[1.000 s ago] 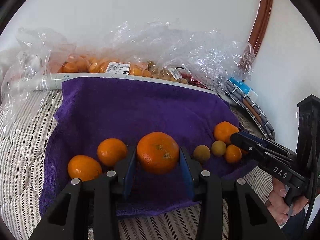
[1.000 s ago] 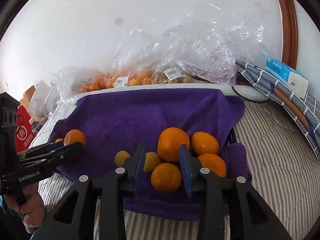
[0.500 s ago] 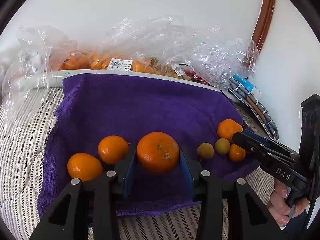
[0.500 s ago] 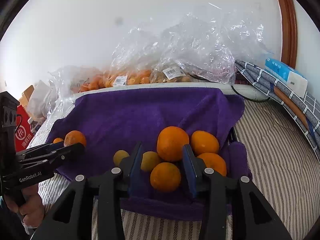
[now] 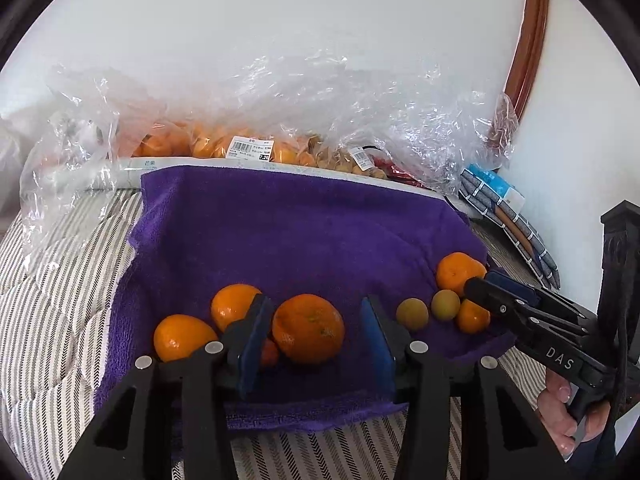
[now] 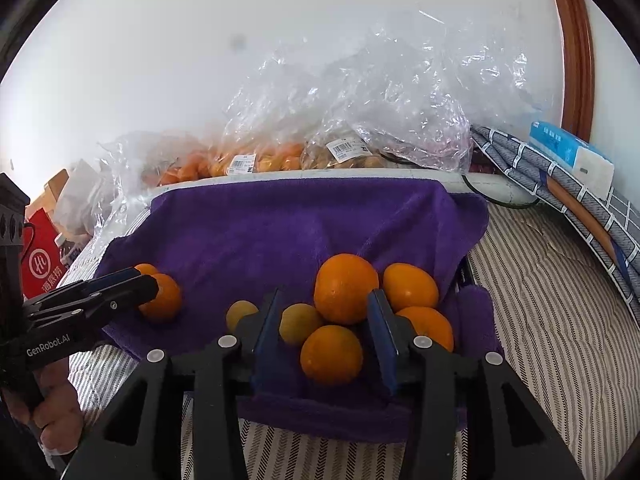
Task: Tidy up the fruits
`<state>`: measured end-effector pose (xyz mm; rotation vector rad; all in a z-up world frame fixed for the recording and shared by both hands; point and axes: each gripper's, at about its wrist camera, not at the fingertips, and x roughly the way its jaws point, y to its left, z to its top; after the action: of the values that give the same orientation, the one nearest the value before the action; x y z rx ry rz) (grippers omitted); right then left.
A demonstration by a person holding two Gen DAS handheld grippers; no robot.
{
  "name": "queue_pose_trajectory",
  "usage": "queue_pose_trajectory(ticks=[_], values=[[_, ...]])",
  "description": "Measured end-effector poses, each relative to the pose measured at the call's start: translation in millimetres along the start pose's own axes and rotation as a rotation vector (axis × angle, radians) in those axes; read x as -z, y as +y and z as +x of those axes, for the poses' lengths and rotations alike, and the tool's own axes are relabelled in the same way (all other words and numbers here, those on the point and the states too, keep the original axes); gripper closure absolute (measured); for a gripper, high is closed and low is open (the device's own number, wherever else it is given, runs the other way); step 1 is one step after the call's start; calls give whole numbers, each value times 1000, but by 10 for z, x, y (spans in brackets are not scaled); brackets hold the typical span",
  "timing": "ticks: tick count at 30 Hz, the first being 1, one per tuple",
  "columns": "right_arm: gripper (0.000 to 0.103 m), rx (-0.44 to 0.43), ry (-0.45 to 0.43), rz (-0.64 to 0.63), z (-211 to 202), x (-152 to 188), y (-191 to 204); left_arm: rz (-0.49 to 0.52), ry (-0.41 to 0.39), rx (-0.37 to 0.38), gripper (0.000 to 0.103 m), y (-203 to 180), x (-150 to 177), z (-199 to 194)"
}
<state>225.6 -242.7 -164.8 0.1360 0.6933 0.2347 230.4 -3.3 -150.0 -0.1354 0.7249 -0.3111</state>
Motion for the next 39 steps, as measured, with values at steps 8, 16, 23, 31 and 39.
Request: queue_pose_trajectory(ticks=[8, 16, 23, 31, 39], values=[[57, 31, 33, 51, -257, 28, 5, -7, -39, -29, 53, 32, 23, -211], [43, 77, -1, 134, -1100, 81, 33, -33, -54, -69, 46, -63, 144, -802], [43, 169, -19, 126, -1864, 168, 176, -35, -88, -128, 40, -386, 183, -1578], [6, 227, -124, 85, -2690, 411, 403, 22, -110, -157, 16, -737, 290, -2159], [0, 203, -126, 127, -3085, 565, 444, 61, -128, -198, 9, -898, 382, -2529]])
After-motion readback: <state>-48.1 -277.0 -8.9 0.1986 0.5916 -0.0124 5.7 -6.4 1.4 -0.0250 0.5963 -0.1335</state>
